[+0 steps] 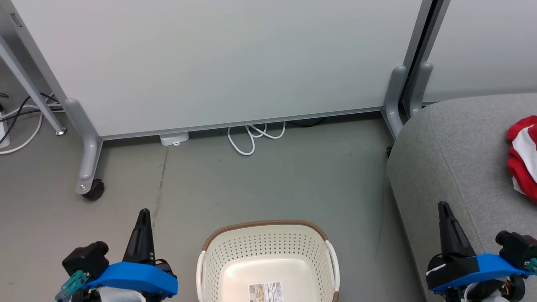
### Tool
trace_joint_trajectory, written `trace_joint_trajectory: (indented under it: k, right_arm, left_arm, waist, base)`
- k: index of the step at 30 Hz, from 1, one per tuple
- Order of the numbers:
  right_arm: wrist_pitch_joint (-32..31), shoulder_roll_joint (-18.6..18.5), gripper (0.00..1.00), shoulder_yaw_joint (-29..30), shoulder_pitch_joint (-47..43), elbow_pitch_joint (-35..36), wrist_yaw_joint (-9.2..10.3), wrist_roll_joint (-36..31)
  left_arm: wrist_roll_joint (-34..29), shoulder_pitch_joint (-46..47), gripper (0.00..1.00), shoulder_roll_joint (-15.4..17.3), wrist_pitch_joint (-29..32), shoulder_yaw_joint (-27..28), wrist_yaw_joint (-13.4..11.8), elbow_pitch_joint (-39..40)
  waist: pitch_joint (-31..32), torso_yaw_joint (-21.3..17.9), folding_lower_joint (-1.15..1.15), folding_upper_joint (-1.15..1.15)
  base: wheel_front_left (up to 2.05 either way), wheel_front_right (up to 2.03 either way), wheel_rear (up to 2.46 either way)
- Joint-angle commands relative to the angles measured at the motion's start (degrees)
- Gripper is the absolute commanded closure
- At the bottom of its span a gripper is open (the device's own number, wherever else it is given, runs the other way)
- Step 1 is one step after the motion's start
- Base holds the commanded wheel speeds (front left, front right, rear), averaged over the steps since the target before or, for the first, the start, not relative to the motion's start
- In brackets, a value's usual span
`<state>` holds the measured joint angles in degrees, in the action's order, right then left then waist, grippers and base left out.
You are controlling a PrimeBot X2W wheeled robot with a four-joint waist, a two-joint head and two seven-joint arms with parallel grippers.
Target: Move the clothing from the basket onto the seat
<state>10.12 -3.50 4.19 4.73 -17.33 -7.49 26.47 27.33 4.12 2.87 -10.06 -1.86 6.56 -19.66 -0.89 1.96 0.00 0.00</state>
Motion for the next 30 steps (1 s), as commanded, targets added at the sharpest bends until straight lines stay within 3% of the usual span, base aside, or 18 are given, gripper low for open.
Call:
trace_joint_trajectory:
  k: [1,30]
  right_arm:
    - [-0.5,-0.1,1.00,0.2,0.8,1.2,0.00,2.4]
    - [-6.8,0.2,1.00,1.0,1.2,2.2,0.00,27.2]
  left_arm:
    - [2.3,1.4,1.00,0.0,0.6,0.7,0.2,1.2]
    - [26.8,1.9,1.00,0.0,6.9,3.8,0.6,3.1]
  waist:
    - [0.0,0.0,0.00,0.00]
    - [0.2,-0.6,0.00,0.00]
  base:
    - [0.00,0.00,0.00]
    - [0.00,0.00,0.00]
